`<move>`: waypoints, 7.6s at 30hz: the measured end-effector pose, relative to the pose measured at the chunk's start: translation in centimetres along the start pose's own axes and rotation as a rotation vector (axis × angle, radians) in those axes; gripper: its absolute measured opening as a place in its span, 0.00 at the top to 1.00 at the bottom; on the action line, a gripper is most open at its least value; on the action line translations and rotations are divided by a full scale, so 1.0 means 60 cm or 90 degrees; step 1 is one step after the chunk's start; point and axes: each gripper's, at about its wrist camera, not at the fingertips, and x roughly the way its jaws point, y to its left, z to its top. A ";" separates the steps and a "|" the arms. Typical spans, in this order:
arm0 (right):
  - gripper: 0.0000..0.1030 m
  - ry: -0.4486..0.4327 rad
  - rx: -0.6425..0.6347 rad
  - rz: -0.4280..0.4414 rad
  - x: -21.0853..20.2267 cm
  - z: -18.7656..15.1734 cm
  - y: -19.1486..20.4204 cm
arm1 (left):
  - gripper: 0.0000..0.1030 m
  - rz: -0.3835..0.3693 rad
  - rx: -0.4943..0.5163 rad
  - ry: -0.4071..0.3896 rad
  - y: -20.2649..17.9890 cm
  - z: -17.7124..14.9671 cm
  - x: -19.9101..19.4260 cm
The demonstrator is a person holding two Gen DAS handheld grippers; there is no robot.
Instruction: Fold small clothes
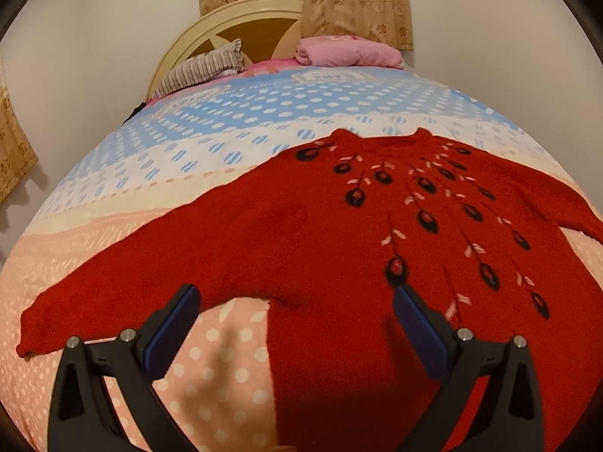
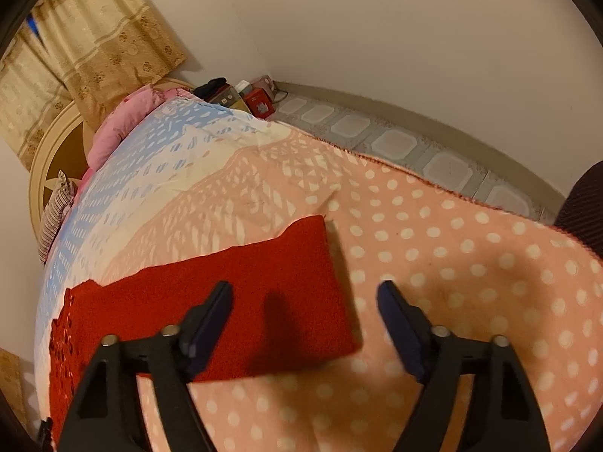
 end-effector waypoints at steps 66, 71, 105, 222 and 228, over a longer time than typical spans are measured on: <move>0.91 -0.152 -0.578 0.290 -0.281 -0.175 0.837 | 0.00 -0.032 -0.106 -0.001 0.114 -0.061 -0.006; 0.91 -0.106 -0.633 0.313 -0.231 -0.254 0.886 | 0.00 -0.031 -0.111 0.005 0.116 -0.062 -0.002; 0.45 0.051 -0.552 0.208 0.001 -0.307 0.589 | 0.00 -0.020 -0.043 -0.012 0.072 0.050 0.010; 0.36 0.071 -0.818 0.353 0.011 -0.628 0.852 | 0.18 0.024 -0.507 0.004 0.469 -0.191 -0.079; 0.31 0.064 -0.812 0.344 0.010 -0.629 0.850 | 0.18 -0.073 -0.651 -0.055 0.501 -0.206 -0.068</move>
